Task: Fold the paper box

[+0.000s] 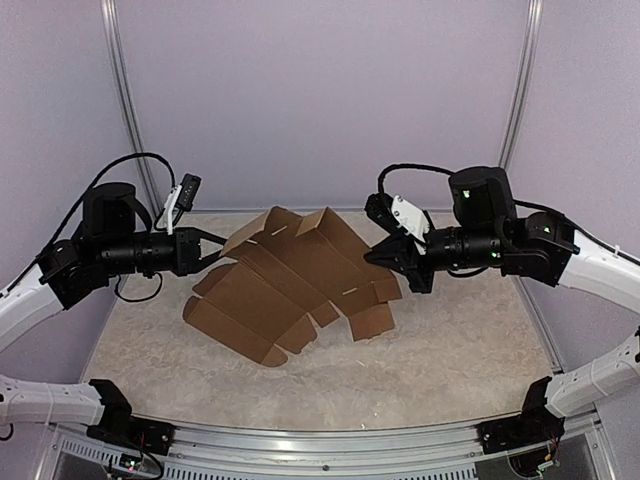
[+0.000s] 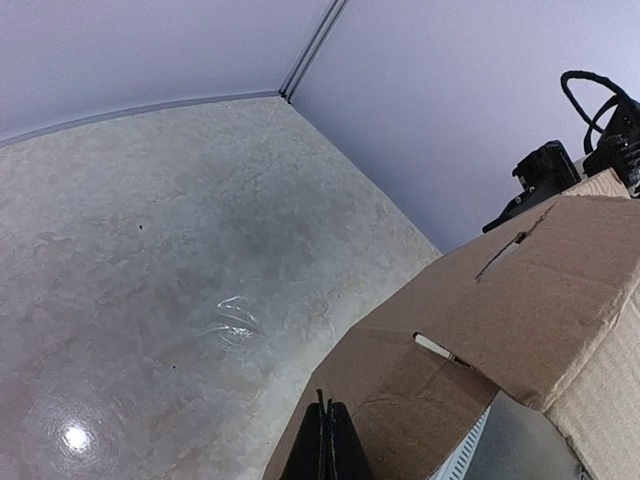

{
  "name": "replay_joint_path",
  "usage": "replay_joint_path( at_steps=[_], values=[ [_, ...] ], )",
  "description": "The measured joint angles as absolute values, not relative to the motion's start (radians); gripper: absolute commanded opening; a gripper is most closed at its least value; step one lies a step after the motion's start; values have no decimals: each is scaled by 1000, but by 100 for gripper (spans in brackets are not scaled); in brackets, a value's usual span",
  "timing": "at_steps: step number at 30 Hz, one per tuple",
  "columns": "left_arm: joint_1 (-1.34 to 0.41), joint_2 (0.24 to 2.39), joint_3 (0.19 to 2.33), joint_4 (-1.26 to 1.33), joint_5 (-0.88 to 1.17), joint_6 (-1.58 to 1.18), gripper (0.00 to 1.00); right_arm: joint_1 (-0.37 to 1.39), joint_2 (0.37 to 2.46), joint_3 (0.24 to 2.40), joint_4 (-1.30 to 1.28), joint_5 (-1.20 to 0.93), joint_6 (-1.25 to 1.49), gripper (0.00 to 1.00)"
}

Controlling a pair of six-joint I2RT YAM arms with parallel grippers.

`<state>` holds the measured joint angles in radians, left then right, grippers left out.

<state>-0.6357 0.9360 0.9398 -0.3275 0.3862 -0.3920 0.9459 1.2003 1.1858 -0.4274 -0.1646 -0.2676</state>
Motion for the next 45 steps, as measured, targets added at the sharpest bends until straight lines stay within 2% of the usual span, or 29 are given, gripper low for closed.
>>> replay_joint_path(
  at_steps=[45],
  values=[
    [-736,941,970,-390,436,-264,0,946,1224,1182,-387,-191,-241,0]
  ],
)
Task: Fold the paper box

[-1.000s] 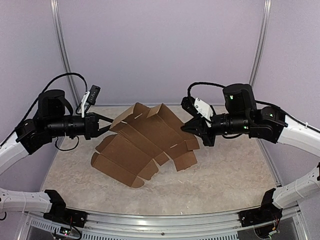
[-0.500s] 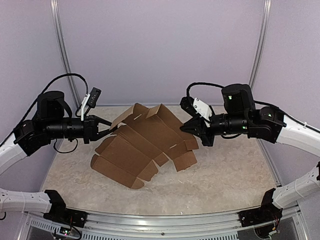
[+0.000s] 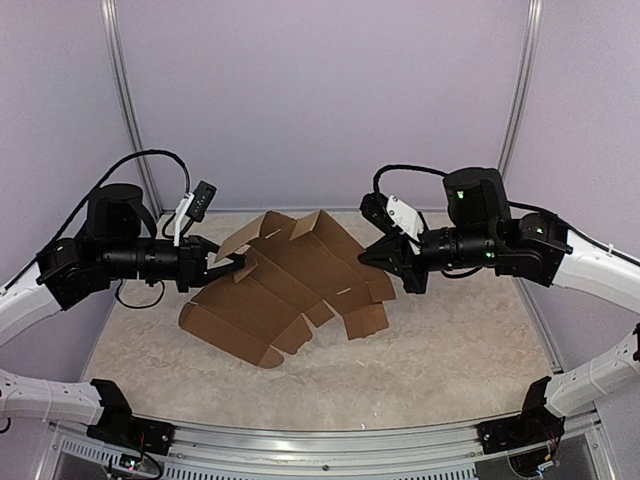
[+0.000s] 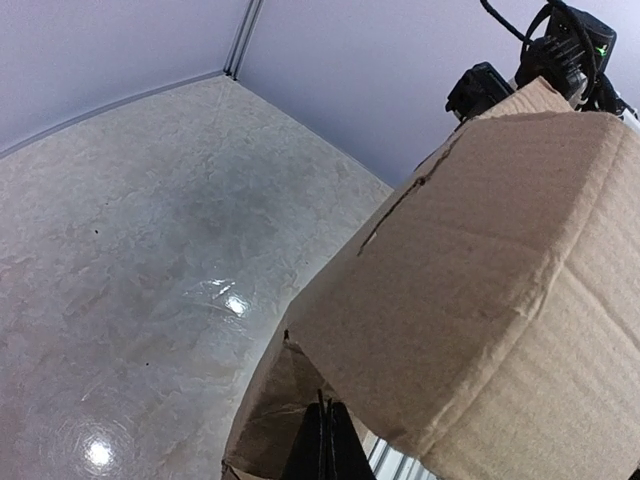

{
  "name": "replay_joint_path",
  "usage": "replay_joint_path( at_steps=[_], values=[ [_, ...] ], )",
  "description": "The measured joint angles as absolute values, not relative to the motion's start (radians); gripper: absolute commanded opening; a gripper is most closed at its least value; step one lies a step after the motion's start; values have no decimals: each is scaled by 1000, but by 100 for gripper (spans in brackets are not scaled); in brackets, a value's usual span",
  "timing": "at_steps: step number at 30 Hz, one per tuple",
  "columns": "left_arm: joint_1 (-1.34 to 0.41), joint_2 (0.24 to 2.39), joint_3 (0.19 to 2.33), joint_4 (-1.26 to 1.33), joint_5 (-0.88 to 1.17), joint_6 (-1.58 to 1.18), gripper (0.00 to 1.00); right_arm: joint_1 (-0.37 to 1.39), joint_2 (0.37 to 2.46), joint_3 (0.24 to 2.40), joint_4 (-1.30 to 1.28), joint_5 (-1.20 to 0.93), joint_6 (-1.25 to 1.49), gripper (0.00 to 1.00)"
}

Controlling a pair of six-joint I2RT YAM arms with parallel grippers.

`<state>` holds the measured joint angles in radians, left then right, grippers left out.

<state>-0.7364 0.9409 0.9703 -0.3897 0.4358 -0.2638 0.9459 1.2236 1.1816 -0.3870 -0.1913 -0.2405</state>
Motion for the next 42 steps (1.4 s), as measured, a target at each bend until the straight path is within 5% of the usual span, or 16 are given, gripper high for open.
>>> replay_joint_path(
  at_steps=[42],
  values=[
    [-754,942,990,-394,216,-305,0,946,1264,1238,-467,-114,-249,0]
  ],
)
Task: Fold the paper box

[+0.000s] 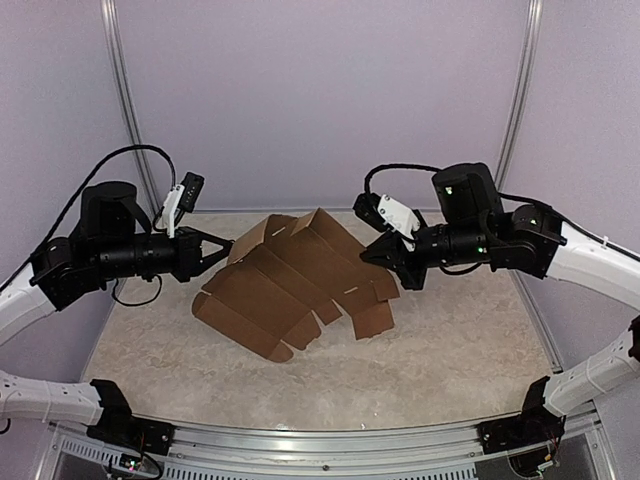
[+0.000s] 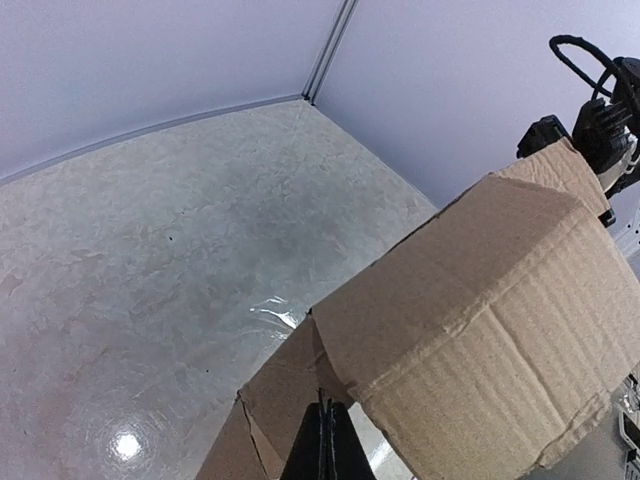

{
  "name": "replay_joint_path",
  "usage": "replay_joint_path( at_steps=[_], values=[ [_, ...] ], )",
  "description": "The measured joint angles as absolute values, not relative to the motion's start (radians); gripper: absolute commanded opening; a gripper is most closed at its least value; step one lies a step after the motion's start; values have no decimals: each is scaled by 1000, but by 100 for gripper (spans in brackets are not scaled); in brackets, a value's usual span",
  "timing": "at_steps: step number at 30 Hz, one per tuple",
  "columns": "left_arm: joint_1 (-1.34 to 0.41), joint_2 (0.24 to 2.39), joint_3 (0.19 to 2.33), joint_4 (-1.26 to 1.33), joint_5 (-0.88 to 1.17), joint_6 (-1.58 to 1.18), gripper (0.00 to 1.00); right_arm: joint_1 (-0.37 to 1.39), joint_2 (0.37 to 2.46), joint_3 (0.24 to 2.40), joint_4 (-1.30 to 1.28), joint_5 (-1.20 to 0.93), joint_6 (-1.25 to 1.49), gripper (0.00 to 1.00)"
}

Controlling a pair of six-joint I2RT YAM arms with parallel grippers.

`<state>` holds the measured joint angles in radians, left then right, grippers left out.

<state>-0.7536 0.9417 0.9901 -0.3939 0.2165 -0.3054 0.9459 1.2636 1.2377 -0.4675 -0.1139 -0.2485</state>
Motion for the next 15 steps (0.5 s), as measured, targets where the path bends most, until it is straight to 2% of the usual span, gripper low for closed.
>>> replay_joint_path(
  at_steps=[8,15],
  values=[
    [-754,844,990,-489,155,-305,0,946,1344,1335,-571,-93,-288,0],
    [-754,776,983,-522,115,-306,0,944,1481,1502,-719,-107,-313,0]
  ],
)
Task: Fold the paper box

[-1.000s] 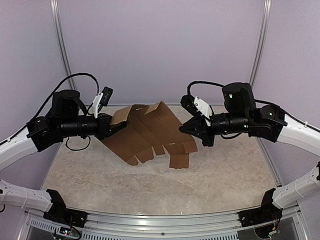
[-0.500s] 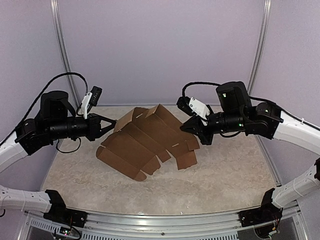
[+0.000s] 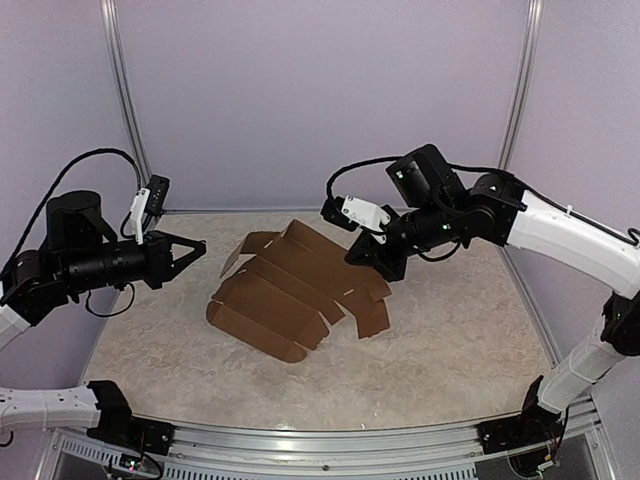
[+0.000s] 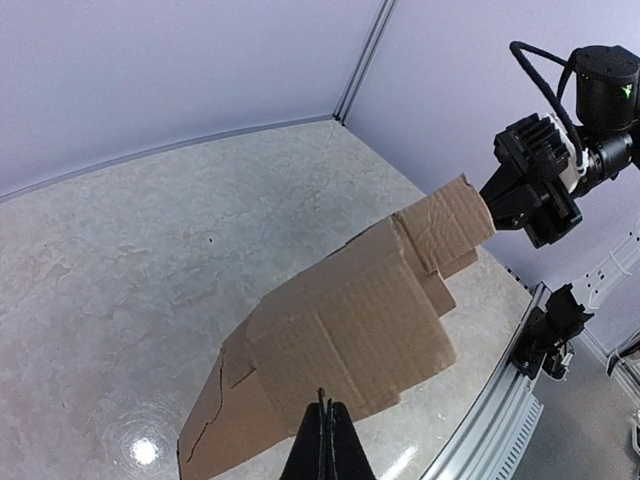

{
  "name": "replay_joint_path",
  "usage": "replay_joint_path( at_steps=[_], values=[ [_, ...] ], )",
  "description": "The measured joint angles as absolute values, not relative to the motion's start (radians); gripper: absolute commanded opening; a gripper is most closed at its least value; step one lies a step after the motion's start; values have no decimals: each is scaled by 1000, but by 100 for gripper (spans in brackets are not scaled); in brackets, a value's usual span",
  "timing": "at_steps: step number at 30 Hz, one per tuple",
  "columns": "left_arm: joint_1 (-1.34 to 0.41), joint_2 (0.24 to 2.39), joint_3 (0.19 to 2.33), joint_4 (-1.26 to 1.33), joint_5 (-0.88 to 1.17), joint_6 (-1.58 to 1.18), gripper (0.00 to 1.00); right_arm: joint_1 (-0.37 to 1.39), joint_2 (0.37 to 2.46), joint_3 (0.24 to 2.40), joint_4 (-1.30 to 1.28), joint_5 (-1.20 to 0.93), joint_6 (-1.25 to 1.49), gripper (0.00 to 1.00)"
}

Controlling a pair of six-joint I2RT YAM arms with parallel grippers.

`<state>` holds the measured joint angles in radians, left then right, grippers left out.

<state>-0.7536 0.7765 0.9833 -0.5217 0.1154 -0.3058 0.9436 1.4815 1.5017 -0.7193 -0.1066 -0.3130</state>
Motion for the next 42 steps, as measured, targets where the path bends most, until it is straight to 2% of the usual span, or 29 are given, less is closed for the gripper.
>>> replay_joint_path(
  at_steps=[16,32,42],
  values=[
    [-754,821,804,-454,66,-353,0,941,1827,1658,-823,40,-384,0],
    [-696,953,655,-286,-35,-440,0,1008,1855,1555,-755,262,-471,0],
    [-642,1178,592,-79,34,-476,0,1036,1856,1522,-731,289,-472,0]
  ],
)
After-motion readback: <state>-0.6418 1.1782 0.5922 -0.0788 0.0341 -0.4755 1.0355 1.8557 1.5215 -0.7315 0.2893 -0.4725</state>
